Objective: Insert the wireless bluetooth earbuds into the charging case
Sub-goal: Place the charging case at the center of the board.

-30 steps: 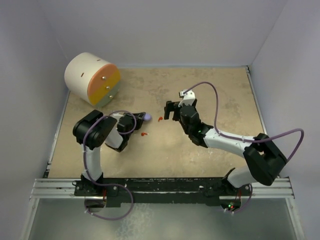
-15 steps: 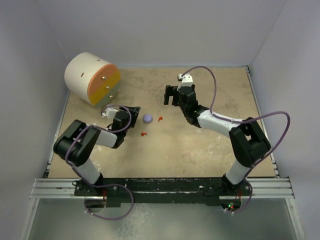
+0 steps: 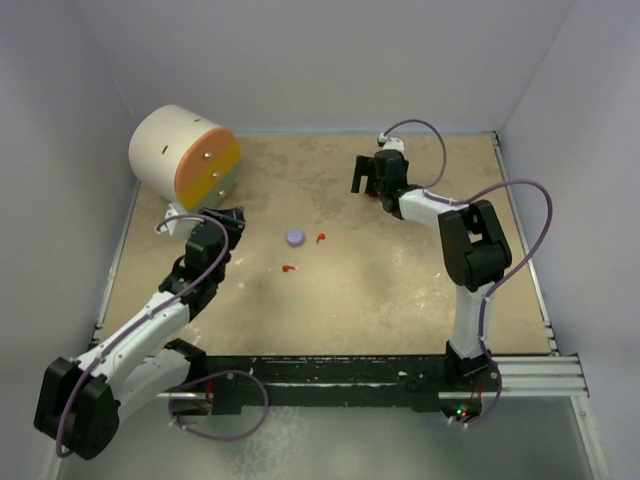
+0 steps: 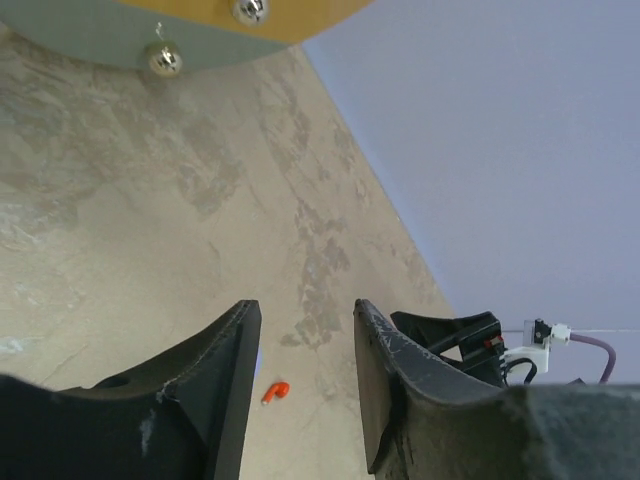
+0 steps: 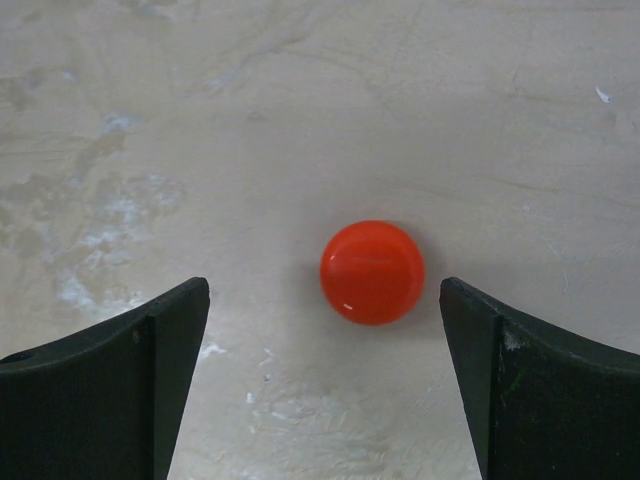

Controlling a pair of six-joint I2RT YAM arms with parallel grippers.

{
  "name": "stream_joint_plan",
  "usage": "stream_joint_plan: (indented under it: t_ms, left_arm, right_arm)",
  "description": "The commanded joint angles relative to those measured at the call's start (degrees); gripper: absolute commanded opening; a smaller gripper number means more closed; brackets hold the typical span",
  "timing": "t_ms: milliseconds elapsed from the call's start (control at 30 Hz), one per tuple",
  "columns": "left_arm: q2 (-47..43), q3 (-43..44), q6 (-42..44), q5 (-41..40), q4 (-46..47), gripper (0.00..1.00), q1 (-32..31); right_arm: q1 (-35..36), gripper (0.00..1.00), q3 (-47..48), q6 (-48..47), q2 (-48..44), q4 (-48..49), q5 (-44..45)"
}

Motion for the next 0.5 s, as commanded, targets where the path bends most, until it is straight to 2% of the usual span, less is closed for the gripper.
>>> stream_joint_plan:
  t_ms: [0,167,467]
  left_arm:
    - [-4.79,-0.99,3.99,-1.74,-9.33,0.39,-0.10]
    - [-5.04,0.12,5.67,1.46,-13.33,0.39,-0.22]
    - [-8.22,-3.68,4.74,2.46,-13.91,0.39,-0.19]
  right_arm:
    - [-1.02,1.00,4.25,-0.96,1.59,-2.62,1.65]
    - [-1.56,1.00,5.57,-2.21,3.43,-2.51,1.74]
    - [-1.85,1.00,7.92,-3.40,7.32,-3.76,2.16]
